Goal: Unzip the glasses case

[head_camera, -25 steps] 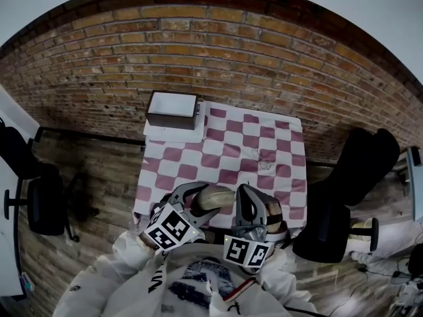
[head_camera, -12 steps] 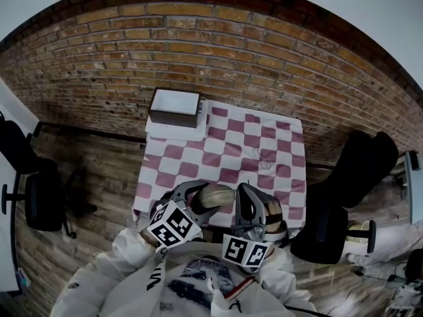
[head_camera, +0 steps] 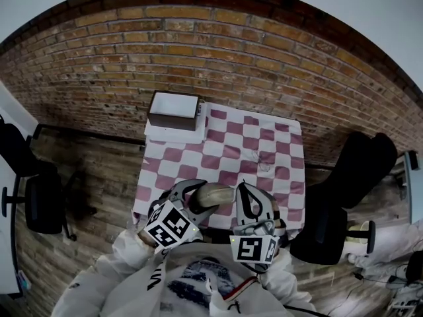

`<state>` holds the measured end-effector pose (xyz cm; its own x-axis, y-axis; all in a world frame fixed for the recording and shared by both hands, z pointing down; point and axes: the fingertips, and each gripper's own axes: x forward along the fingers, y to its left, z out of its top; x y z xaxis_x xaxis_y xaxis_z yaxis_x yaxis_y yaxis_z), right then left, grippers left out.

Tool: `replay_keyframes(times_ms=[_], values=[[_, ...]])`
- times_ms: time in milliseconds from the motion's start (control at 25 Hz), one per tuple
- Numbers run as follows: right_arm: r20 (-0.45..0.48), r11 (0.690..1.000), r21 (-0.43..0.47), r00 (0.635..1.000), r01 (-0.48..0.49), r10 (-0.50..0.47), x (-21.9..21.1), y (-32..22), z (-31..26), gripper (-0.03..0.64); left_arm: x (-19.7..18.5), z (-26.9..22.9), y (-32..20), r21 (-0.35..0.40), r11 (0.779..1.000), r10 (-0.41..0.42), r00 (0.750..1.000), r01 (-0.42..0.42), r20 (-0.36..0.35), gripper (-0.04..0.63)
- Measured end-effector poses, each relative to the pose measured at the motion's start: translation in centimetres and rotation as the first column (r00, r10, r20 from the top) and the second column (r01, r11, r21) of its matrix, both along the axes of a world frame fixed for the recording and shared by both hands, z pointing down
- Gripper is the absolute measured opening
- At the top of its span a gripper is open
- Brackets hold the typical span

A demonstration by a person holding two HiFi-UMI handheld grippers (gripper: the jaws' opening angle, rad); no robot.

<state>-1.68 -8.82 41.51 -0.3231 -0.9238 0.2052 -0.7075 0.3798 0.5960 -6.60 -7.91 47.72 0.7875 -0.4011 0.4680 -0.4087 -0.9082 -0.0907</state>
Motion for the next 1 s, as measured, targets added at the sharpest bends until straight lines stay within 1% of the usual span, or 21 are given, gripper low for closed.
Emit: replay_keyframes(times_ms=[120, 200, 240, 320, 360, 400, 520, 640, 720, 880, 920, 1000], values=[[0.130, 0.996, -0.058, 0.989, 0.075, -0.067, 0.4, -0.3, -0.4, 0.020, 0.4, -0.5, -0.7, 0.012, 1.000, -0.001, 1.000, 0.001, 0.001, 0.282], [0.231, 0.991, -0.076, 0.968, 0.115, -0.094, 1.0, -0.5, -0.8, 0.020, 0.8, -0.8, -1.2, 0.023, 1.000, -0.002, 1.000, 0.002, 0.001, 0.282], [0.277, 0.988, -0.079, 0.955, 0.135, -0.108, 1.2, -0.6, -1.1, 0.031, 1.1, -1.0, -1.3, 0.026, 1.000, -0.005, 1.000, 0.005, -0.003, 0.282], [0.361, 0.980, -0.085, 0.922, 0.180, -0.139, 1.6, -0.6, -1.8, 0.074, 1.5, -1.3, -1.6, 0.024, 1.000, -0.015, 1.000, 0.016, -0.010, 0.282], [0.400, 0.975, -0.091, 0.904, 0.203, -0.151, 1.8, -0.6, -2.1, 0.118, 1.8, -1.4, -1.8, 0.023, 1.000, -0.021, 1.000, 0.022, -0.011, 0.282], [0.432, 0.969, -0.101, 0.887, 0.224, -0.161, 2.2, -0.5, -2.3, 0.137, 2.0, -1.5, -2.0, 0.022, 0.999, -0.027, 1.000, 0.027, -0.010, 0.282], [0.487, 0.947, -0.135, 0.852, 0.292, -0.193, 3.4, -0.3, -2.6, 0.189, 2.8, -2.0, -2.4, 0.025, 0.999, -0.039, 0.999, 0.039, -0.003, 0.282], [0.545, 0.915, -0.147, 0.802, 0.376, -0.242, 4.2, 0.2, -3.1, 0.262, 3.9, -2.3, -2.6, 0.027, 0.999, -0.044, 0.999, 0.044, 0.006, 0.282], [0.568, 0.896, -0.146, 0.777, 0.419, -0.271, 4.7, 0.6, -3.3, 0.284, 4.9, -2.4, -2.6, 0.030, 0.999, -0.044, 0.999, 0.044, 0.012, 0.282], [0.575, 0.860, -0.138, 0.747, 0.491, -0.334, 5.3, 1.3, -3.5, 0.325, 7.1, -2.3, -2.1, 0.035, 0.999, -0.024, 0.999, 0.023, 0.026, 0.283], [0.567, 0.852, -0.135, 0.744, 0.506, -0.353, 5.3, 1.5, -3.6, 0.327, 7.7, -2.2, -1.8, 0.038, 0.999, -0.013, 0.999, 0.012, 0.033, 0.284], [0.535, 0.838, -0.140, 0.753, 0.527, -0.384, 5.4, 1.9, -3.5, 0.327, 8.9, -2.2, -1.4, 0.049, 0.999, 0.011, 0.999, -0.014, 0.053, 0.284]])
